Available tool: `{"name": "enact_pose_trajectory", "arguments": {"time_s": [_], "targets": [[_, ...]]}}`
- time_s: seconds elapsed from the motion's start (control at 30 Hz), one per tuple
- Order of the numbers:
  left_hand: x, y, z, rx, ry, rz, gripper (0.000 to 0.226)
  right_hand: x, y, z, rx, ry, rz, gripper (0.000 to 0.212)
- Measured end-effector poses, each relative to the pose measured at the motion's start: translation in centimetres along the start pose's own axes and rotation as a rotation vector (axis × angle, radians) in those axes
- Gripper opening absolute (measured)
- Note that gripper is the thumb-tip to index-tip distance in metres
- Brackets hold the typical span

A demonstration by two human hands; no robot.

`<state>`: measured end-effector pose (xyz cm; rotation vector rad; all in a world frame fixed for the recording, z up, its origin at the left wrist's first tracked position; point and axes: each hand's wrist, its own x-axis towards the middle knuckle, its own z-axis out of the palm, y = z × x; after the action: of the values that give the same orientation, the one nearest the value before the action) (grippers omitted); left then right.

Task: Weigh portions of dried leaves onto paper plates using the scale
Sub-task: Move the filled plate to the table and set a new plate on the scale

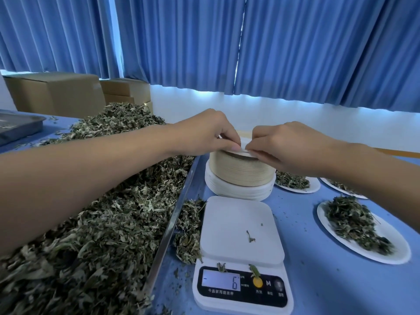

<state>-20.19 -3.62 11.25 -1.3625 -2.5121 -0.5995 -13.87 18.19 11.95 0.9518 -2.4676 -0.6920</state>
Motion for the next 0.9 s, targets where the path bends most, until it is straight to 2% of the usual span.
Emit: {"name": "enact_pose_trajectory", "arguments": {"time_s": [0.13,0.3,0.43,0.5,0.6,0.73,0.9], "targets": [[0.5,0.3,-0.7,0.082,0.005,0.035,0.016,0.0,1.1,0.1,0.052,0.061,0.043,0.047],[1.0,1.3,-0.7,0.265,-0.071,0.071,0.017,0.0,1.2,0.1,0.109,0.119,0.098,0.053],[1.5,1.4,-0.5,0.332,-0.065,0.057,0.019,-0.8,0.5,0.6,0.151,0.338,0.108,0.022],[1.4,1.3,-0.4,0.332,-0.042,0.076,0.019,-1.3,-0.1,1.1,0.128,0.396,0.096,0.016],[1.0,1.1,-0.4,0.313,-0.024,0.118,0.017,-1.8,-1.0,2.0,0.180,0.426,0.144,0.019],[0.3,1.2,-0.3,0.311,-0.049,0.141,0.019,-2.0,-0.9,2.5,0.389,0.436,0.286,0.030],[-0.3,1.3,-0.1,0.349,-0.048,0.160,0.024,-1.2,-0.1,2.7,0.638,0.345,0.326,0.016]]}}
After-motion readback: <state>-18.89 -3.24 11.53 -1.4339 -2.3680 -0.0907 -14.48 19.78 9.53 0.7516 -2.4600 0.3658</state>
